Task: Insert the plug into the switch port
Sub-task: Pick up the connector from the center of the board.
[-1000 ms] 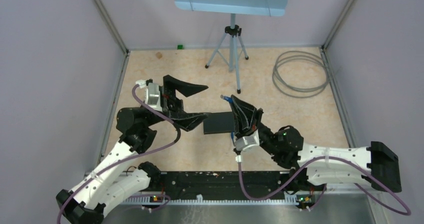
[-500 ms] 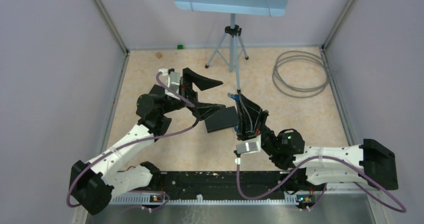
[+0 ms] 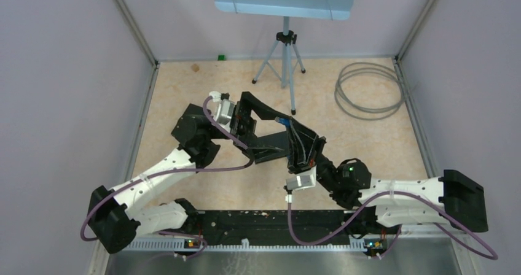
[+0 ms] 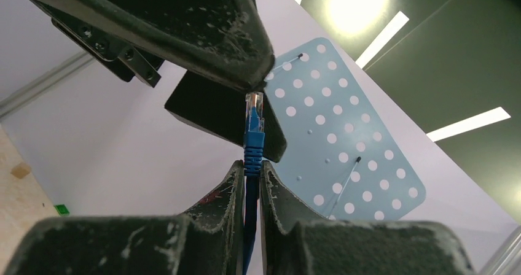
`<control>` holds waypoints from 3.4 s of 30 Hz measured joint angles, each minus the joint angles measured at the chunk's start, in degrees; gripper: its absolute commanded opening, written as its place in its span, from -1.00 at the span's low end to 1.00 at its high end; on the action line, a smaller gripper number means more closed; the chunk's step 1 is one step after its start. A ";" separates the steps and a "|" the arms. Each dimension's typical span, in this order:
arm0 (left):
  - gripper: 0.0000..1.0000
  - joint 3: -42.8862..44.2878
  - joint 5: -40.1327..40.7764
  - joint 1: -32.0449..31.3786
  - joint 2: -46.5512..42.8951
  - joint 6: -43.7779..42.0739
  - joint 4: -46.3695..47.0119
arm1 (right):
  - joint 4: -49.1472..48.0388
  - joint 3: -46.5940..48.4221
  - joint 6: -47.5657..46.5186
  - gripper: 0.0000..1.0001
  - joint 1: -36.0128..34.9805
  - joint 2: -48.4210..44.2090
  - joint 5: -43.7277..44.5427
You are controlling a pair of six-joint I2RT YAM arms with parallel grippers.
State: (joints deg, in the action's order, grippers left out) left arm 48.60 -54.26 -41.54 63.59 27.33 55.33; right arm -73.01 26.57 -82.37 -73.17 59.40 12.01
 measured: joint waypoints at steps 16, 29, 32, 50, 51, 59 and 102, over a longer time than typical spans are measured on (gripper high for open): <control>0.60 0.07 0.76 -2.27 -1.42 -6.45 -5.38 | -1.88 -0.02 -2.19 -1.00 -1.05 3.04 0.55; -0.02 0.07 6.88 -2.40 -5.07 -9.38 -10.49 | -5.75 -0.98 -4.09 -1.00 -1.36 3.04 0.72; -0.17 0.07 7.74 -2.38 -5.05 -9.73 -10.99 | -5.88 -1.20 -4.13 -1.00 -1.36 3.04 0.70; -1.00 1.03 6.99 -2.45 -5.22 -15.61 -18.84 | 6.69 -1.68 7.72 0.22 -1.70 -5.73 1.49; -1.00 1.03 6.71 -2.45 -5.31 -16.15 -19.61 | 9.29 -1.46 10.12 0.23 -1.70 -7.32 1.38; -1.00 1.90 0.44 -2.45 -7.30 -25.18 -28.74 | 43.78 7.50 39.23 0.03 -1.70 -18.93 -10.16; 0.97 2.34 -10.34 -2.49 -13.99 -33.68 -40.76 | 44.37 5.22 68.52 -1.00 -1.68 -17.79 -16.59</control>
State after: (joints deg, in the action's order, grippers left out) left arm 50.94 -64.60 -44.03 49.60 -6.35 14.57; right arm -28.64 31.79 -13.85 -74.85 41.60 -4.58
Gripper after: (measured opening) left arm 0.979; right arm 0.049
